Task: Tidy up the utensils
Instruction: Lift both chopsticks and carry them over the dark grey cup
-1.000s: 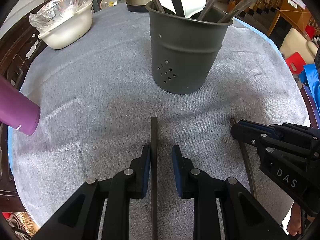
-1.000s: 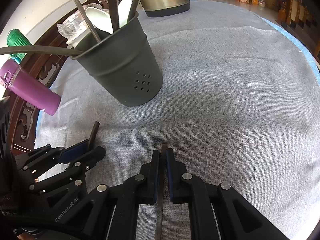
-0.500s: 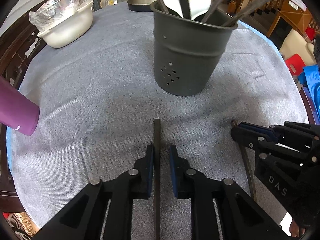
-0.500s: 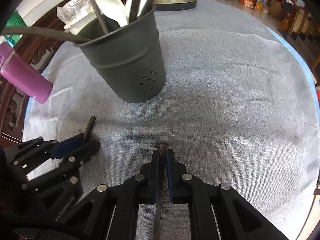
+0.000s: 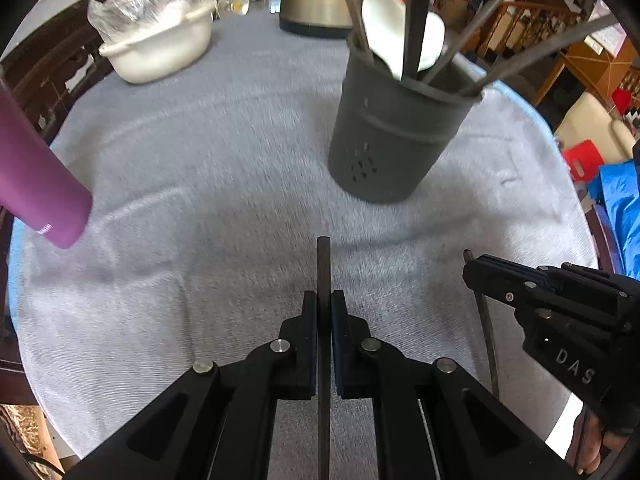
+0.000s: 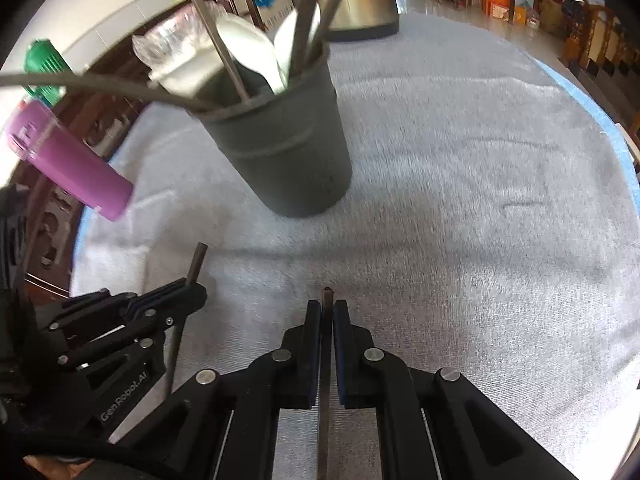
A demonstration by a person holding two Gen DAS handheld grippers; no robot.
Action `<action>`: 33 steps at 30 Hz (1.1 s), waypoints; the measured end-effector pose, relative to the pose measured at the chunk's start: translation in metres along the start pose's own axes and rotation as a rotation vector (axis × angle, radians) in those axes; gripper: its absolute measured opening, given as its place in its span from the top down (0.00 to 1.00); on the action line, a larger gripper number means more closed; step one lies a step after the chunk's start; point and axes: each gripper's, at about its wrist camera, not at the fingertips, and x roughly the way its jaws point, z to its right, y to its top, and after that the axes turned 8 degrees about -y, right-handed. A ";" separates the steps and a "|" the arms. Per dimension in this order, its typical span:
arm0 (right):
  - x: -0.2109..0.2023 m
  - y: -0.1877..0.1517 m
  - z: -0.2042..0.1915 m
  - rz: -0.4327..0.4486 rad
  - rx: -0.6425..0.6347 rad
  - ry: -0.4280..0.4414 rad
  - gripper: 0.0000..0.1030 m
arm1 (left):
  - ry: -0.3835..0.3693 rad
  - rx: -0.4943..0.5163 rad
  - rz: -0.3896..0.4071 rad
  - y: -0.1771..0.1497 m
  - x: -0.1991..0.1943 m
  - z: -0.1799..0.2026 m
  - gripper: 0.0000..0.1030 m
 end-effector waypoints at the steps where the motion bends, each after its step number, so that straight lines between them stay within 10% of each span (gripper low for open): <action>1: -0.004 0.000 0.003 0.008 0.002 0.008 0.93 | -0.002 0.002 0.013 0.001 -0.005 0.000 0.94; 33: -0.167 0.030 0.004 0.562 0.061 0.295 0.94 | -0.067 0.135 0.470 0.024 -0.181 0.025 0.94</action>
